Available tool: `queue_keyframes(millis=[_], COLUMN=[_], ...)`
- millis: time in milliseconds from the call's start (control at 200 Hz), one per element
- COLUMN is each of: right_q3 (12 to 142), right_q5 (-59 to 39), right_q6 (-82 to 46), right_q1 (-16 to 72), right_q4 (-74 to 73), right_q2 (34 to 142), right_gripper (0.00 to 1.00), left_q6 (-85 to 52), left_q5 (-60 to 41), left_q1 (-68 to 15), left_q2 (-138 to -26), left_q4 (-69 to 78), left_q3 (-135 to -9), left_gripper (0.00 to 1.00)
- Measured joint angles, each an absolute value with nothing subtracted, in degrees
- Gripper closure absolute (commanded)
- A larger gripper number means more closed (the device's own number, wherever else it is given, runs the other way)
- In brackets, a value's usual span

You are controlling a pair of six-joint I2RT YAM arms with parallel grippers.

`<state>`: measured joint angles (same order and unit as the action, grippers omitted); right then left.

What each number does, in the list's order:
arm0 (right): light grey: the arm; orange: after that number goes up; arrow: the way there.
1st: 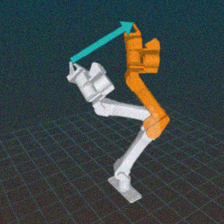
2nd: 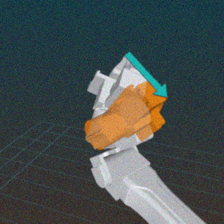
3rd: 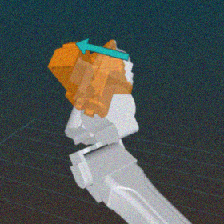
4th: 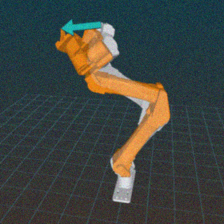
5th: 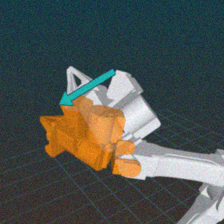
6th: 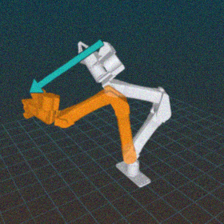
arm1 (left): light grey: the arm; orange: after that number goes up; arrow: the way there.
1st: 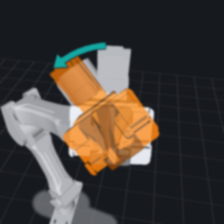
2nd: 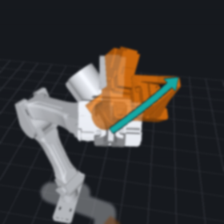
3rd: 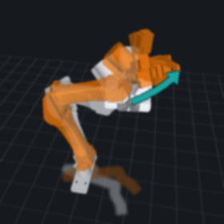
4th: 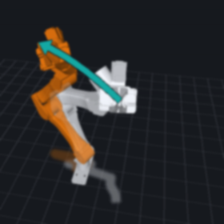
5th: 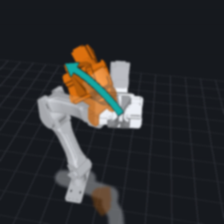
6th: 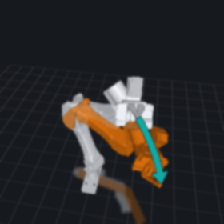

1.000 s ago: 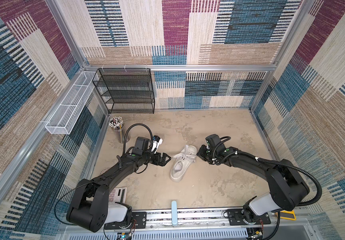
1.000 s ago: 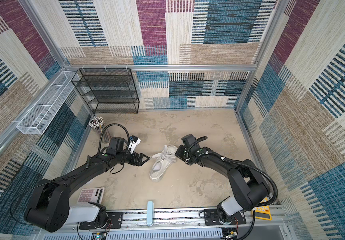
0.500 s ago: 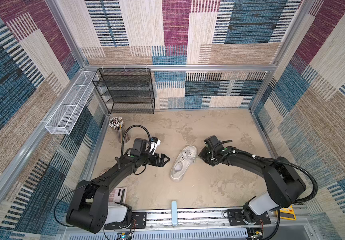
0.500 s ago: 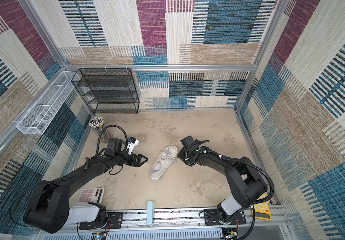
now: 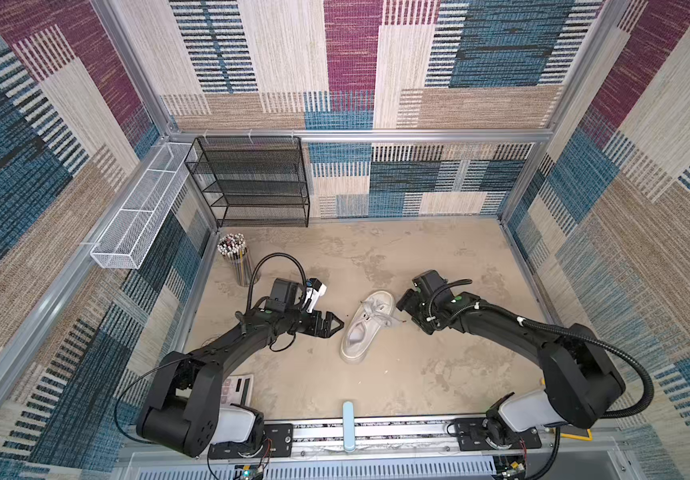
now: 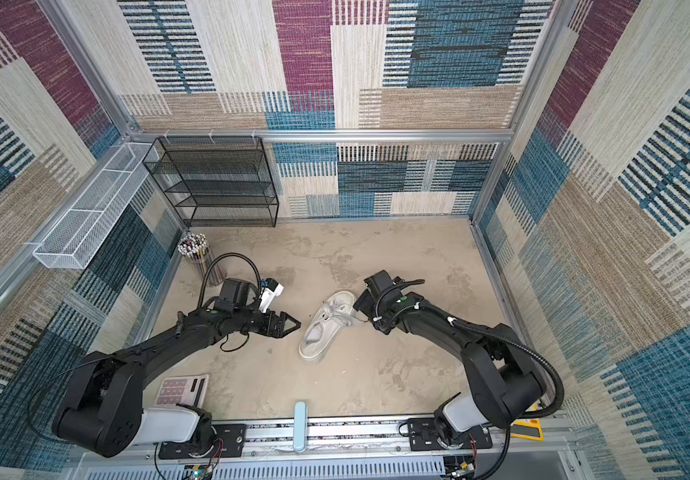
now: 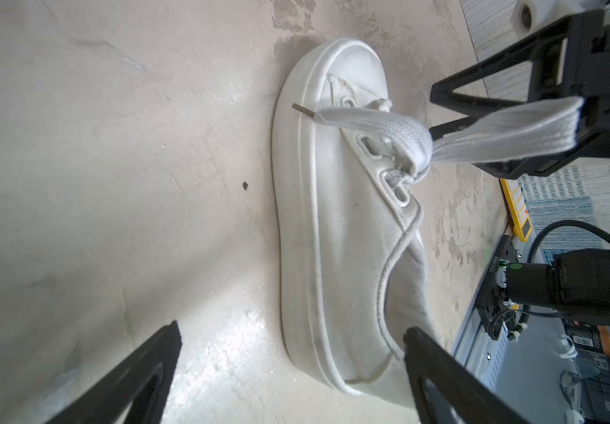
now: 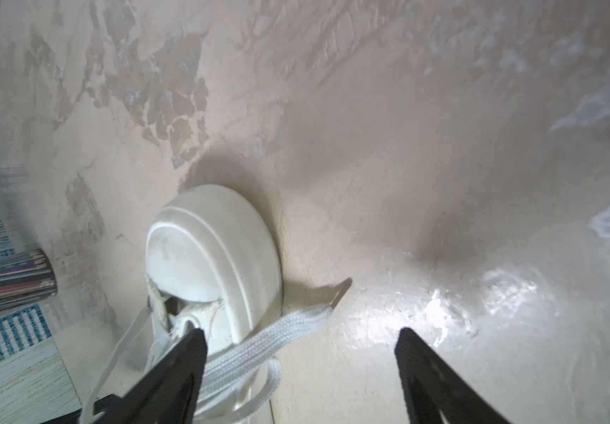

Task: Tie the shoes

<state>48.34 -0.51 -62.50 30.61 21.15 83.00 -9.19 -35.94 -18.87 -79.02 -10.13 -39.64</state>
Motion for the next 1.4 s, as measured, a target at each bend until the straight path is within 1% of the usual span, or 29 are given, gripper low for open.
queue_keyframes(millis=[155, 295, 476, 626, 741, 806, 891, 1032, 1102, 1262, 1402], right_q3=[47.59, 50.15, 53.76, 55.51, 59.24, 61.63, 62.94, 59.11, 56.62, 52.69, 50.94], right_q5=[-6.13, -12.56, -20.69, -25.61, -28.77, -28.82, -27.51, -24.12, -22.7, -21.87, -20.99], right_q6=[-58.17, -55.22, -53.74, -53.56, -53.6, -53.56, -52.93, -52.62, -52.14, -50.92, -49.84], right_q1=[29.15, 26.98, 26.76, 26.61, 26.65, 26.65, 26.33, 23.59, 22.15, 20.38, 19.46], right_q4=[14.68, 10.02, 5.5, 2.44, 0.89, 1.32, 1.83, 3.09, 4.23, 4.99, 6.11], right_q2=[81.87, 87.79, 95.09, 98.52, 102.02, 102.83, 101.82, 97.12, 94.7, 90.52, 88.31], right_gripper=[0.0, 0.0, 0.0, 0.0, 0.0, 0.0, 0.0, 0.0, 0.0, 0.0, 0.0], left_q6=[-9.52, -10.35, -10.57, -10.87, -11.29, -11.35, -11.31, -9.61, -8.34, -4.91, -3.2], left_q5=[-39.42, -40.66, -41.08, -41.36, -41.45, -39.99, -35.03, -28.01, -25.63, -22.28, -21.32], left_q1=[-20.88, -22.57, -24.27, -24.84, -24.91, -24.91, -25.04, -25.3, -26.11, -29.67, -31.86], left_q2=[-78.59, -78.76, -78.98, -79.35, -79.11, -77.89, -74.35, -70.94, -72.6, -80.38, -85.78], left_q4=[-9.76, -9.65, -9.85, -10.07, -10.63, -12.4, -15.53, -19.68, -21.21, -23.86, -24.64], left_q3=[-39.53, -39.53, -40.01, -40.23, -40.36, -40.97, -42.87, -48.27, -52.03, -58.78, -64.07], left_gripper=[0.02, 0.02, 0.02, 0.02, 0.03, 0.03, 0.03, 0.03, 0.04, 0.04, 0.1])
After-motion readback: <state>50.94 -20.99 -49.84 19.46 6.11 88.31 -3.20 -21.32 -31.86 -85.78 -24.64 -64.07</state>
